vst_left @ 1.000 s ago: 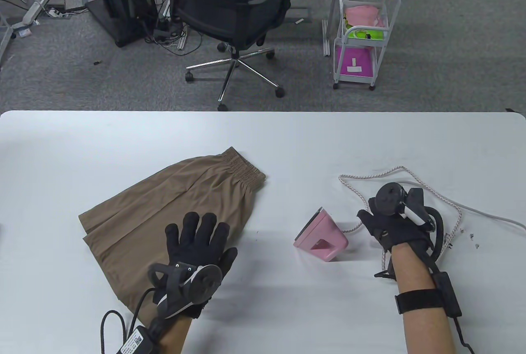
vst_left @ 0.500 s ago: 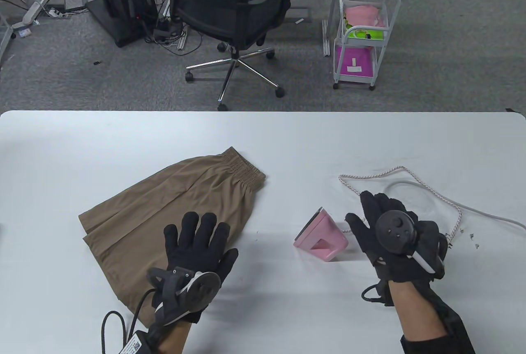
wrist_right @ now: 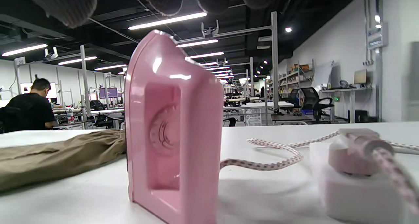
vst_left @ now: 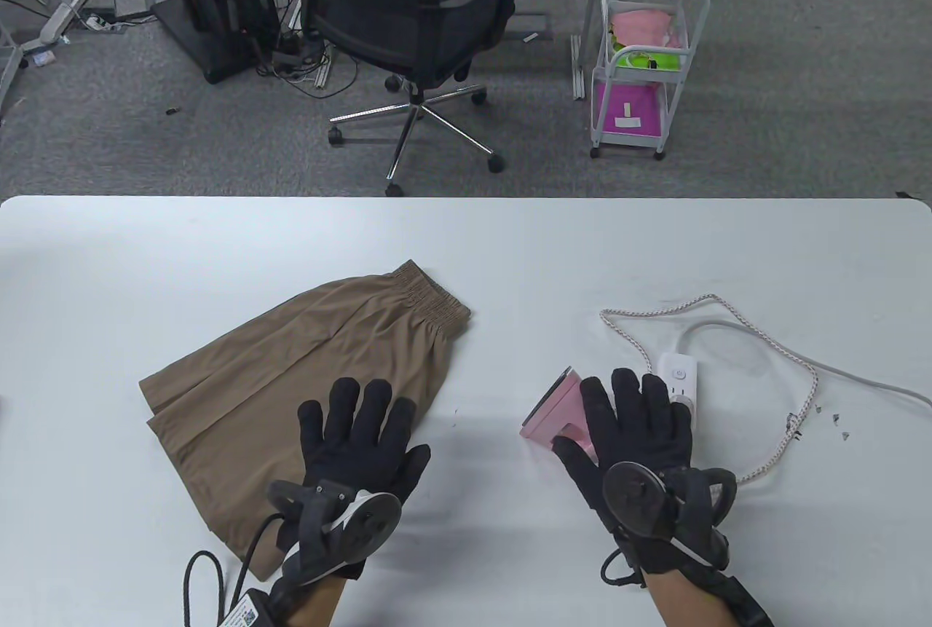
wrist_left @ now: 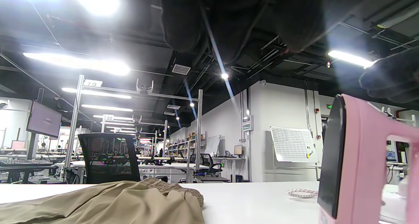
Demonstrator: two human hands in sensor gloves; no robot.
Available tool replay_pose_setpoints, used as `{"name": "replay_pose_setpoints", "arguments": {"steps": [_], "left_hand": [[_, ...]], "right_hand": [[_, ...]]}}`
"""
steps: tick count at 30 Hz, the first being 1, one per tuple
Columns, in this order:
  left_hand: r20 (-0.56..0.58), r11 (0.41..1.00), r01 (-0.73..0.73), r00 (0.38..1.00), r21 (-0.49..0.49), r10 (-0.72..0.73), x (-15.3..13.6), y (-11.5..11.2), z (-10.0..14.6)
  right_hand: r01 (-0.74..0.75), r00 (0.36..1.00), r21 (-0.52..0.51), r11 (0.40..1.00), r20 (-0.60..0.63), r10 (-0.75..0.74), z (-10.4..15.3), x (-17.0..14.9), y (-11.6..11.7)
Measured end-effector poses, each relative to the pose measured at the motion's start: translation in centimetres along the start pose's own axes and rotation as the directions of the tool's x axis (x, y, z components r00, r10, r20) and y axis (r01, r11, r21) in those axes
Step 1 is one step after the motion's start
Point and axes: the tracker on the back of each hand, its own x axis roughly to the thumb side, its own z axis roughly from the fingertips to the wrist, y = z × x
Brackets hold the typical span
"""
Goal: Iron shorts with electric iron on table
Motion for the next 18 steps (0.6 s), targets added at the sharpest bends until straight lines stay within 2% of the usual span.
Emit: {"name": "replay_pose_setpoints", "arguments": {"steps": [10,13,18], "left_hand": [[-0.014,0.999,-0.020,1.000,-0.034,0.020,0.1,-0.3,-0.1],[-0.005,0.999,0.015,1.000,-0.043,-0.015,0.2,-0.5,-0.2],[-0.005,0.995,-0.013,1.000,-0.096,0.012,-0.2,-1.3,-0.6]], "right_hand": [[-0.009,1.000,-0.004,1.000,0.025,0.009,0.4,0.4,1.3],[-0.030,0.999,0.002,1.000,0.032,0.030,0.5,0.5,1.7],[-0.050,0.998,-0.004,0.999,0.045,0.050,0.7,0.9,2.0]]}}
